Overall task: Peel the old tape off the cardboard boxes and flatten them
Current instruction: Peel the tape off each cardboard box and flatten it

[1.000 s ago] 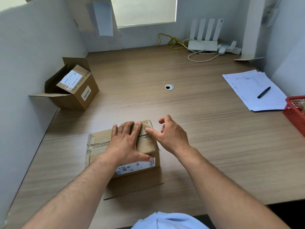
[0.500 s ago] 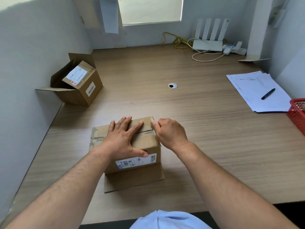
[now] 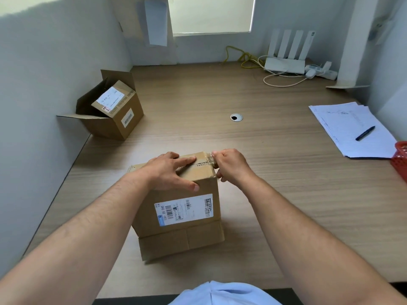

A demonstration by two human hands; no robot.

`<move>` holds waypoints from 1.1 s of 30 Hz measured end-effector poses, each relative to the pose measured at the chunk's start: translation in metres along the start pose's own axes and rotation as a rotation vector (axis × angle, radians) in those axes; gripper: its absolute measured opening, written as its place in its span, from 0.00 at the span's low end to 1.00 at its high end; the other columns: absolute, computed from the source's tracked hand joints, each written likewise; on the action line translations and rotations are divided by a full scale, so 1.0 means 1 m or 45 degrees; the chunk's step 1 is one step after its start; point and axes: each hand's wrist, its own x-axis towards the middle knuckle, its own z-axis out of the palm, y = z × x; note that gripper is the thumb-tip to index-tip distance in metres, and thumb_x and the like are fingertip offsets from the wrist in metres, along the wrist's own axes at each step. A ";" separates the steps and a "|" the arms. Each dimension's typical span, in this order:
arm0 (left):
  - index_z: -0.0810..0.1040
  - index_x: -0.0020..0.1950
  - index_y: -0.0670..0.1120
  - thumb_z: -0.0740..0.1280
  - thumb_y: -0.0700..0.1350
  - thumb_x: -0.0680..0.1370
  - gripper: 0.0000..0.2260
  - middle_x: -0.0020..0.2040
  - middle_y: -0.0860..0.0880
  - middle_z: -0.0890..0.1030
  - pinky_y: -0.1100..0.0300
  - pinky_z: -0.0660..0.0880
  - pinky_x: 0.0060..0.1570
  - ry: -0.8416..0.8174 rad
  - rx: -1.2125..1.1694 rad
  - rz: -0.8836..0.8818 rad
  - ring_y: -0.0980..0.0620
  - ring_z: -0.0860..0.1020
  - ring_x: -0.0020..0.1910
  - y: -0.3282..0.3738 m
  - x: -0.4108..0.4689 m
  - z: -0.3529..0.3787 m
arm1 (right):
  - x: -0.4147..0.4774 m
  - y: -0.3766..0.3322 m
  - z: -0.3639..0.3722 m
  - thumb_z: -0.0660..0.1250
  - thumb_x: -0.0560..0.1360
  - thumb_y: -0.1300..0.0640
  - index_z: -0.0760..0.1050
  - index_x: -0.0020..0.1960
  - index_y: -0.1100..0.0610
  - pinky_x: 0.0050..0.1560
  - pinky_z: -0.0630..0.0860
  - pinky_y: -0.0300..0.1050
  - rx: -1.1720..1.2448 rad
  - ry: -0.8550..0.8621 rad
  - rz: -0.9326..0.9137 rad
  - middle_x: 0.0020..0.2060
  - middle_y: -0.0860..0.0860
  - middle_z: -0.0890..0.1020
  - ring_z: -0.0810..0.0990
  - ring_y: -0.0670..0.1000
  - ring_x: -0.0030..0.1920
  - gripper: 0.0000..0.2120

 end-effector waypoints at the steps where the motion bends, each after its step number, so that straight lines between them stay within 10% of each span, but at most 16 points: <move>1: 0.52 0.73 0.71 0.58 0.81 0.56 0.47 0.76 0.51 0.56 0.46 0.60 0.70 -0.017 -0.004 -0.014 0.45 0.58 0.73 0.001 0.002 0.001 | -0.001 0.002 -0.002 0.57 0.80 0.50 0.75 0.43 0.63 0.32 0.76 0.45 0.043 -0.023 0.007 0.38 0.58 0.80 0.78 0.52 0.27 0.19; 6: 0.53 0.73 0.71 0.58 0.81 0.55 0.47 0.77 0.50 0.56 0.43 0.61 0.70 -0.015 -0.122 -0.059 0.43 0.59 0.73 -0.001 0.010 0.000 | -0.008 0.021 -0.014 0.62 0.79 0.51 0.74 0.63 0.58 0.51 0.78 0.54 -0.086 0.144 -0.175 0.48 0.55 0.82 0.81 0.57 0.45 0.16; 11: 0.56 0.72 0.71 0.58 0.83 0.49 0.52 0.75 0.49 0.59 0.44 0.64 0.68 -0.042 -0.255 -0.076 0.44 0.63 0.71 -0.003 0.019 -0.006 | -0.021 0.030 -0.011 0.67 0.76 0.54 0.78 0.46 0.57 0.46 0.77 0.53 -0.101 0.235 -0.425 0.38 0.47 0.79 0.78 0.52 0.39 0.06; 33: 0.55 0.73 0.70 0.57 0.83 0.50 0.51 0.74 0.48 0.61 0.42 0.64 0.68 0.036 -0.237 -0.119 0.43 0.63 0.71 0.000 0.016 0.004 | -0.017 0.030 -0.006 0.62 0.75 0.63 0.70 0.34 0.57 0.24 0.65 0.37 0.813 -0.299 0.214 0.24 0.48 0.72 0.68 0.45 0.21 0.11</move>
